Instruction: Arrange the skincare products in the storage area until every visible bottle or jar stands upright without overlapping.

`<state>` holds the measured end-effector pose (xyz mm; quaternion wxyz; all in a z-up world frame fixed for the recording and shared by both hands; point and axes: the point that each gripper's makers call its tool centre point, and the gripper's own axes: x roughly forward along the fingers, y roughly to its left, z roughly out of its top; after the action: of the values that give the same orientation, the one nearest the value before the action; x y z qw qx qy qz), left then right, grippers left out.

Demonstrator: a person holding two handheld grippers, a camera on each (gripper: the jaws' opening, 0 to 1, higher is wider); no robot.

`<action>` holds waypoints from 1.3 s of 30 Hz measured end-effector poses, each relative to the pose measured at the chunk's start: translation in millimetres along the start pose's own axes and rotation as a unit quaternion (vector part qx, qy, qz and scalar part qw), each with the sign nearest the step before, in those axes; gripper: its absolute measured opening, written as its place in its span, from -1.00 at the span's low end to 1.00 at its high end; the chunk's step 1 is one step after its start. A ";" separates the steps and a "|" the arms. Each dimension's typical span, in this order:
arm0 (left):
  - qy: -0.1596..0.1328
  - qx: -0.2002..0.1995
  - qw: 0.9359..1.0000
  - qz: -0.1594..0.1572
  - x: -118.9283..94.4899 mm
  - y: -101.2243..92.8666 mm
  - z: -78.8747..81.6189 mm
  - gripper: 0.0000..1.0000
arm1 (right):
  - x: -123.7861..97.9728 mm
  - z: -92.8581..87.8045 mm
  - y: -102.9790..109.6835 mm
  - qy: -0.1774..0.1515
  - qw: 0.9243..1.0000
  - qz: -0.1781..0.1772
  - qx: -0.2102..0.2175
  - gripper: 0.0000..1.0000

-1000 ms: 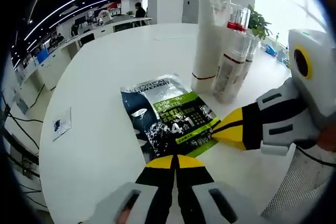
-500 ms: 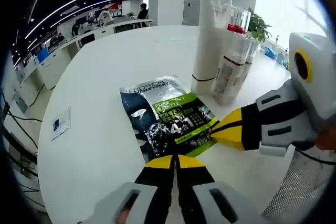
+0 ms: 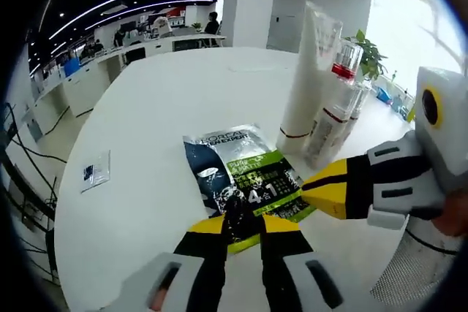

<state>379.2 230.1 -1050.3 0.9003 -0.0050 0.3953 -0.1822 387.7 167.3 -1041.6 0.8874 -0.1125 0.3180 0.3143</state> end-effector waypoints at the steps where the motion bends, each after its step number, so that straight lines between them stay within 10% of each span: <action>1: -0.001 -0.001 1.000 0.000 -0.1 0.0 0.7 -0.67 | 0.1 -0.9 0.4 0.004 1.000 0.001 0.002 -0.94; 39: 0.009 0.073 0.997 0.031 -0.5 1.3 -5.1 -0.64 | -2.3 -18.0 16.0 0.058 0.996 0.039 0.048 -0.82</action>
<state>375.7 232.2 -1053.7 0.8999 0.0753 0.3890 -0.1824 367.4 171.3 -1054.1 0.8589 -0.0753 0.3879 0.3258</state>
